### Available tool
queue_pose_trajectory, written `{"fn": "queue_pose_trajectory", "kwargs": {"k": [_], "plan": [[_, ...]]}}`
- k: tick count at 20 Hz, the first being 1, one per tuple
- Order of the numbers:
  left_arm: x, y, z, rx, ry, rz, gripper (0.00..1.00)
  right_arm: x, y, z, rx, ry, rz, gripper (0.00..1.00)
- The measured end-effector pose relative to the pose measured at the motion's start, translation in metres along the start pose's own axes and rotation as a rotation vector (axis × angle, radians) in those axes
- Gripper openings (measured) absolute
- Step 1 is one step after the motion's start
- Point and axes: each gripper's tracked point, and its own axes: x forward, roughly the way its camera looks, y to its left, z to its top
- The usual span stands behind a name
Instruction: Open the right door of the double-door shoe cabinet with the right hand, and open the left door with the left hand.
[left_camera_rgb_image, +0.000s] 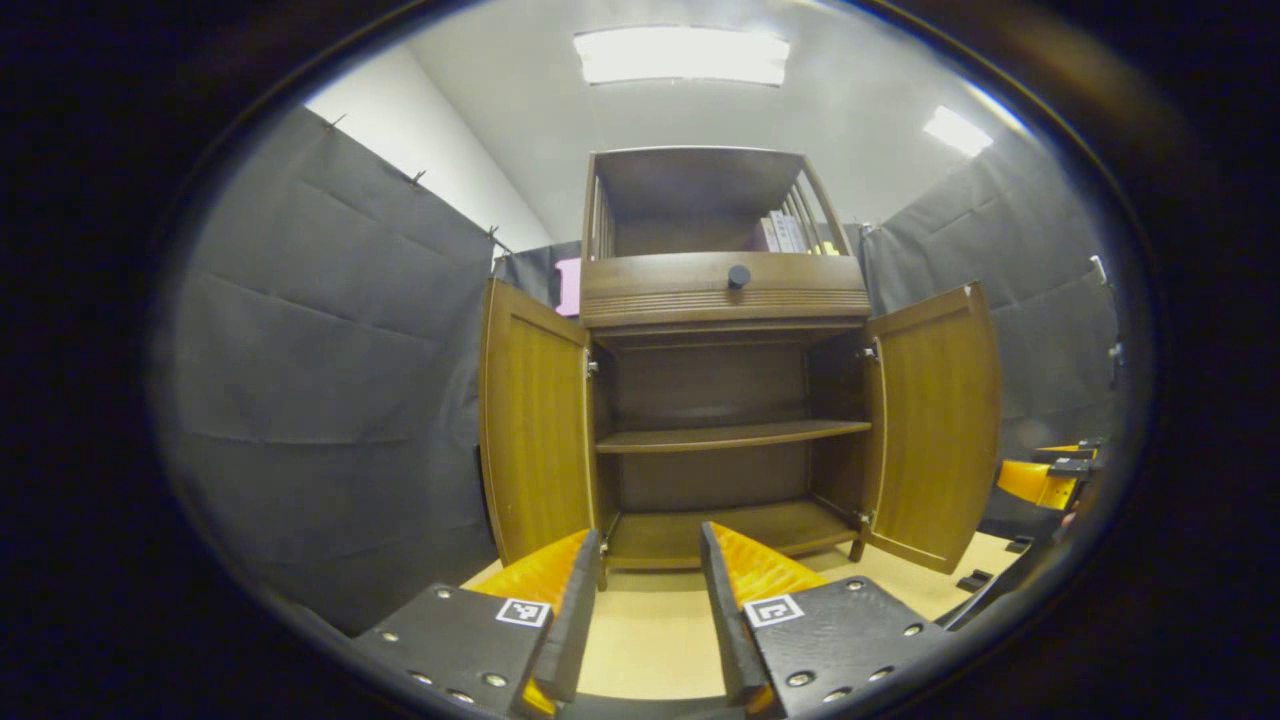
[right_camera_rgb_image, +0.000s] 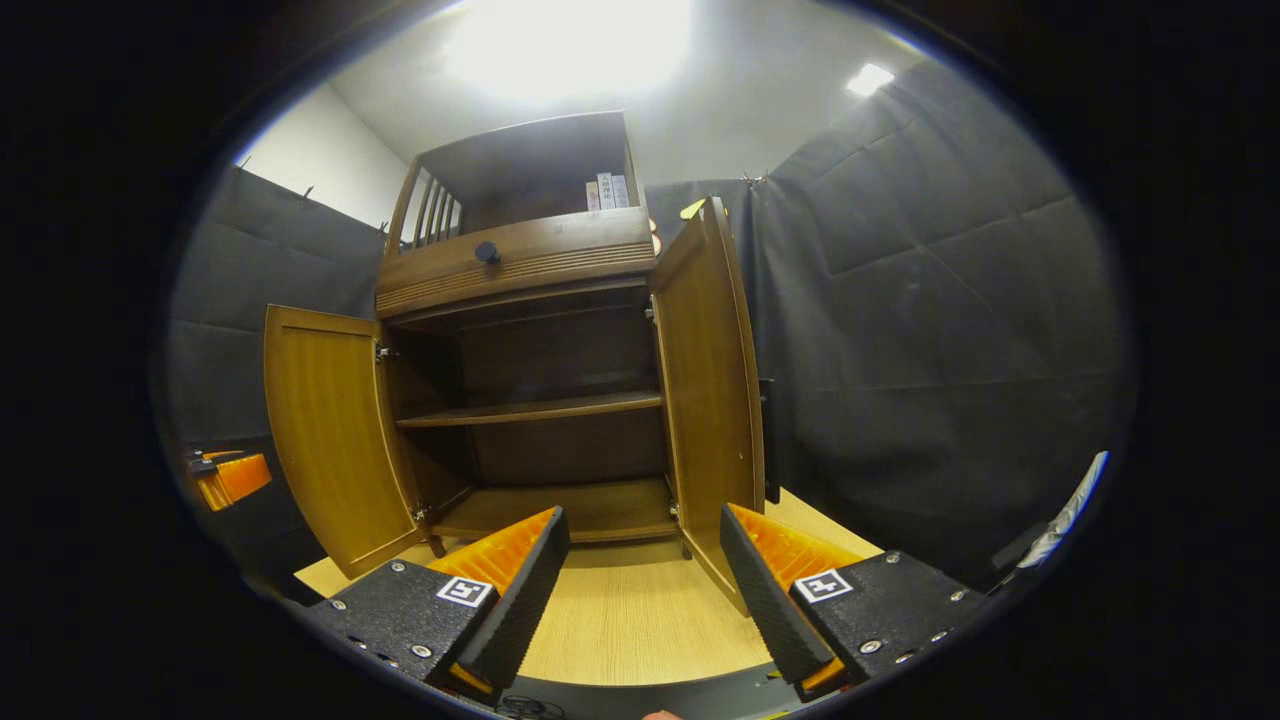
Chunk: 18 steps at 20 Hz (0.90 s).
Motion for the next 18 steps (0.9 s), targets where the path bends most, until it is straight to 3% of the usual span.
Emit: {"fn": "queue_pose_trajectory", "kwargs": {"k": [3,12,18], "plan": [[-0.0027,0.0034,0.0003,0.026,-0.008,0.013,1.0,0.0022,0.0037,0.0014,-0.008,-0.003,0.013,0.91],[-0.0013,0.0008,0.0007,0.022,-0.009,0.032,1.0,0.0056,0.0061,0.0033,-0.001,-0.004,0.029,0.94],[-0.0016,0.0055,-0.0025,0.024,-0.004,0.057,1.0,0.0095,0.0069,0.0037,-0.002,-0.004,0.036,0.91]]}}
